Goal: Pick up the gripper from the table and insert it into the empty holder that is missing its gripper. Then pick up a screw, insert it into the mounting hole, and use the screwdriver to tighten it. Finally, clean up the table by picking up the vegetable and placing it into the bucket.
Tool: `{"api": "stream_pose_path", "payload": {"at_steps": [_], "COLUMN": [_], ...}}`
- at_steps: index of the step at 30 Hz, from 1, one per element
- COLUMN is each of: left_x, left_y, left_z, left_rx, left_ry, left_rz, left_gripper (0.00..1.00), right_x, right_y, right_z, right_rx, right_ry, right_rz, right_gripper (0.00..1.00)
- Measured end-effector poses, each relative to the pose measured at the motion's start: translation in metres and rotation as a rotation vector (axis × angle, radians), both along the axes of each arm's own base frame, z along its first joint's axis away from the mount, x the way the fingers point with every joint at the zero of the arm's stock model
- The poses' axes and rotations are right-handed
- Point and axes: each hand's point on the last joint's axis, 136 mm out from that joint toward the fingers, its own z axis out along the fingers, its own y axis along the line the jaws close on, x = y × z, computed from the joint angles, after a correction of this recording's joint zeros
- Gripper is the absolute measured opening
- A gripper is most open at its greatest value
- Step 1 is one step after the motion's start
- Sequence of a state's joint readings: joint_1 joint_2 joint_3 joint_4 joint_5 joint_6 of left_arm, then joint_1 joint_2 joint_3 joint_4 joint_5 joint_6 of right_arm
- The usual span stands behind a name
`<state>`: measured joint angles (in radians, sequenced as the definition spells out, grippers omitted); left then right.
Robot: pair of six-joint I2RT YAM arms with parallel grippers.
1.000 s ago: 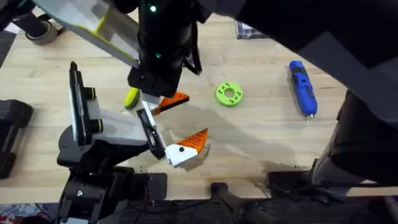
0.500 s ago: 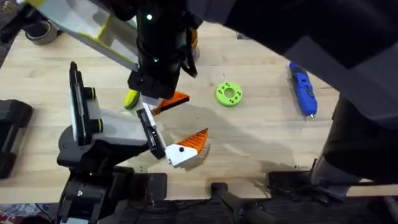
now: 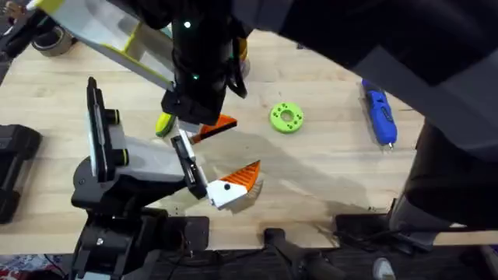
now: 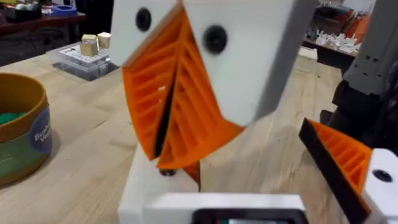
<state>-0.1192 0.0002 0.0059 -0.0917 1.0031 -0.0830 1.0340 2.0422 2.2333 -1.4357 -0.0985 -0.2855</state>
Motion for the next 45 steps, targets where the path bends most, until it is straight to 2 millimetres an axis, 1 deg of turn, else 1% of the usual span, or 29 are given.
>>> {"api": "stream_pose_path", "payload": {"at_steps": [11, 31, 32, 34, 35, 39, 40, 41, 45], "left_x": [0.000, 0.000, 0.000, 0.000, 0.000, -0.001, -0.001, -0.001, -0.001], "left_y": [0.000, 0.000, 0.000, 0.000, 0.000, 0.000, 0.000, 0.000, 0.000], "left_z": [0.000, 0.000, 0.000, 0.000, 0.000, 0.000, 0.000, 0.000, 0.000], "left_rx": [-0.002, -0.004, -0.004, -0.004, -0.004, -0.004, -0.004, -0.004, -0.002], "left_ry": [0.005, 0.009, 0.009, 0.010, 0.009, 0.010, 0.009, 0.008, 0.005], "left_rz": [0.001, 0.001, 0.001, 0.000, -0.002, -0.004, -0.004, -0.004, -0.004], "left_gripper": [0.986, 0.986, 0.986, 0.986, 0.986, 0.986, 0.986, 0.986, 0.986], "right_x": [0.000, 0.001, 0.001, 0.001, 0.001, 0.011, 0.014, 0.015, 0.013], "right_y": [0.000, 0.001, 0.001, 0.001, 0.002, -0.004, -0.006, -0.007, -0.008], "right_z": [-0.009, -0.010, -0.010, -0.010, -0.009, -0.010, -0.009, -0.008, -0.007], "right_rx": [-0.012, -0.010, -0.010, -0.008, -0.005, -0.023, -0.024, -0.023, -0.024], "right_ry": [0.007, 0.005, 0.005, 0.004, 0.001, -0.027, -0.031, -0.032, -0.035], "right_rz": [0.000, 0.000, 0.000, 0.004, 0.003, -0.013, -0.019, -0.024, -0.020], "right_gripper": [0.012, 0.007, 0.042, 0.169, 0.290, 0.892, 0.967, 0.988, 0.994]}}
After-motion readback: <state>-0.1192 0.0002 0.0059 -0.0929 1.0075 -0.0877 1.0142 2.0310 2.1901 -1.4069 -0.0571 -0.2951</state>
